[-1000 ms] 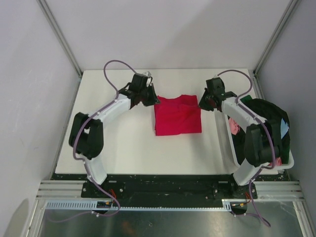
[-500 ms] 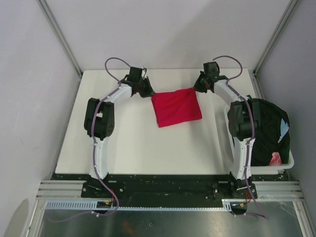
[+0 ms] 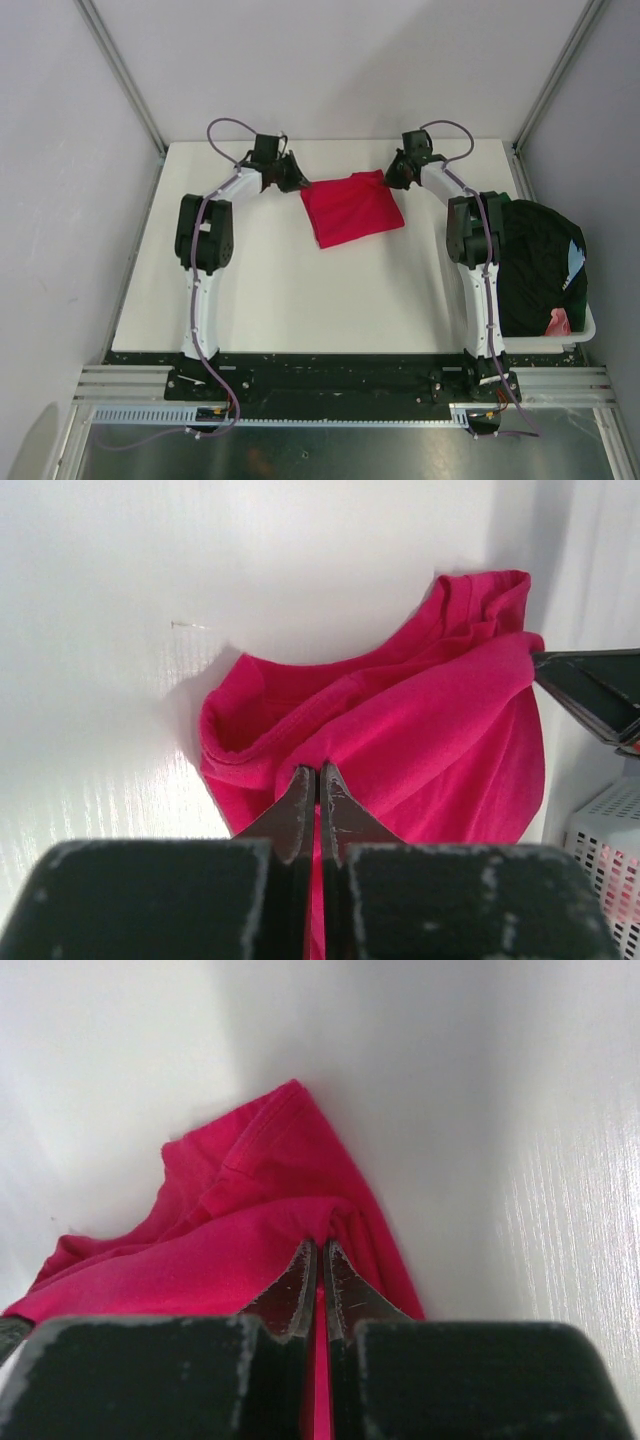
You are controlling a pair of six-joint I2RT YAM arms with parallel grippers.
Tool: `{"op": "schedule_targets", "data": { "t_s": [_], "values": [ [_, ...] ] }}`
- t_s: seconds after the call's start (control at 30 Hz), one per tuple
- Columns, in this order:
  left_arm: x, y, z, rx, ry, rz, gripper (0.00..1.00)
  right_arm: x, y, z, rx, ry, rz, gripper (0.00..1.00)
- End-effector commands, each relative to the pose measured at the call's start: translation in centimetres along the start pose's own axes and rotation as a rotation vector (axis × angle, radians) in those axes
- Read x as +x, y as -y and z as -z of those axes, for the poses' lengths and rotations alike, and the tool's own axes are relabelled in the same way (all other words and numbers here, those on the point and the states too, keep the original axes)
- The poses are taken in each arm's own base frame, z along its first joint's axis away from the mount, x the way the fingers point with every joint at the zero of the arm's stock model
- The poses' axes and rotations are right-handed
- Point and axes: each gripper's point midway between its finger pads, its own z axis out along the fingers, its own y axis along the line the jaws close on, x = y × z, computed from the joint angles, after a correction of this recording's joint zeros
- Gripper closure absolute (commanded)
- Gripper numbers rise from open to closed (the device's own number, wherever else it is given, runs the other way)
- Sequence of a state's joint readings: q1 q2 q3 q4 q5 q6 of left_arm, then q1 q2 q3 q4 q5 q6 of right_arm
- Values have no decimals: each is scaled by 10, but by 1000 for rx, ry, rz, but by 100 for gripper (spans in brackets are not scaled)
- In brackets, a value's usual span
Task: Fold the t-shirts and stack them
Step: Fold the long partially folded tshirt into a neat square
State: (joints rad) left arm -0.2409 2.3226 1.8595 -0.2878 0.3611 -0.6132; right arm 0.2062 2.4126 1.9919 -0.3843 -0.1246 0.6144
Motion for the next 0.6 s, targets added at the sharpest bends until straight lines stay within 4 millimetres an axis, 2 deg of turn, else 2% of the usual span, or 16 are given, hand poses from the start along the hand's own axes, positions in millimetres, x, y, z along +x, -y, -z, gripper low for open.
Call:
{"op": "schedule_targets", "data": {
  "t_s": [0.0,0.2,0.3,0.37,0.5,0.57],
  "values": [
    [-22,31,29,77,82,-22,100,-33,-21,15,-60,89,-12,100],
    [-26,24,39,47,116,-23,100,-51,-42,25,-126,154,-15,98],
    [-29,17,39,35,127,-12,100,-58,-51,24,-176,175,-10,91],
    [-34,9,37,18,141,-2,100,-60,-55,23,-210,178,-5,81],
    [-39,-15,30,-25,155,35,100,-70,-62,28,-254,200,9,50],
    [-41,-27,26,-44,160,51,100,-73,-65,33,-256,207,31,41]
  ]
}}
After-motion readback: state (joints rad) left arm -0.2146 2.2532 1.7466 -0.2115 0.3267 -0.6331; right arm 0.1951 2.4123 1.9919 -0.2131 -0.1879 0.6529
